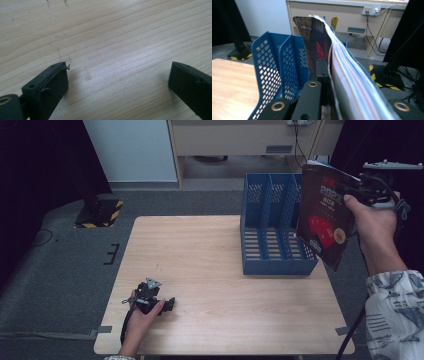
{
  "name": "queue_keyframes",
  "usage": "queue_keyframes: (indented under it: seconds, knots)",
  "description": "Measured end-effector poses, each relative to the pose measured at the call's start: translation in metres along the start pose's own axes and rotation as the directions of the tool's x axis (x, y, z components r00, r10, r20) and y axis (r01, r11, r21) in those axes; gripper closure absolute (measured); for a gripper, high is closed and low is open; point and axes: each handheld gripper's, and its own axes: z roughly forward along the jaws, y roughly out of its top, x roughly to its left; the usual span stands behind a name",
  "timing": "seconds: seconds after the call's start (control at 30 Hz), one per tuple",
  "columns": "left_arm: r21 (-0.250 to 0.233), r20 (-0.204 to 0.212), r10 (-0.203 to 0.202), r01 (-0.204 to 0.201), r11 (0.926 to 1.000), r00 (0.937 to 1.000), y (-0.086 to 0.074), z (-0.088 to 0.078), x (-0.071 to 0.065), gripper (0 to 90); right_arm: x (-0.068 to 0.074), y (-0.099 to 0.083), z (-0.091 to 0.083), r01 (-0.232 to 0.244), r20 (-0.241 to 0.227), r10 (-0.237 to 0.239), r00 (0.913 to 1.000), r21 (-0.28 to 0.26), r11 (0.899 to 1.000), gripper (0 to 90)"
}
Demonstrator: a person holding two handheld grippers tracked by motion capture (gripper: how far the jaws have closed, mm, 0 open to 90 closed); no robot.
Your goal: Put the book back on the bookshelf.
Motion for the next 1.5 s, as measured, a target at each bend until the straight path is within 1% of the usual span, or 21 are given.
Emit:
queue_keyframes:
  seconds: [0.2, 0.47, 0.53, 0.83, 1.07, 1.27, 1.5]
  knots:
    - [0.0, -0.001, 0.003, -0.003, 1.0, 1.0, 0.0, 0.0, 0.0, 2.0, 0.0, -0.001, 0.01, -0.03, 0.035, 0.03, 0.9989, -0.008, 1.0, 87.1]
    - [-0.001, 0.0, 0.002, -0.002, 1.0, 1.0, 0.0, 0.0, 0.0, 1.7, 0.001, 0.0, 0.026, -0.05, 0.051, 0.051, 0.9974, -0.017, 0.999, 87.1]
    - [-0.001, 0.0, 0.002, -0.002, 1.0, 1.0, 0.0, 0.0, 0.0, 1.7, 0.003, -0.001, 0.028, -0.049, 0.053, 0.05, 0.9973, -0.023, 0.999, 87.1]
    - [-0.001, 0.0, 0.002, -0.002, 1.0, 1.0, 0.0, 0.0, 0.0, 1.7, 0.009, 0.0, 0.035, -0.043, 0.059, 0.043, 0.9973, -0.012, 0.999, 87.1]
    - [-0.001, 0.0, 0.002, -0.002, 1.0, 1.0, 0.0, 0.0, 0.0, 1.7, 0.008, 0.004, 0.041, -0.052, 0.073, 0.052, 0.996, -0.008, 0.999, 87.1]
    - [-0.001, 0.0, 0.002, -0.002, 1.0, 1.0, 0.0, 0.0, 0.0, 1.7, 0.008, 0.005, 0.046, -0.064, 0.082, 0.066, 0.9944, -0.031, 0.997, 87.1]
    - [-0.002, 0.0, 0.003, -0.003, 1.0, 1.0, 0.0, 0.0, 0.0, 1.7, 0.009, 0.004, 0.051, -0.062, 0.087, 0.065, 0.9941, -0.045, 0.997, 87.1]
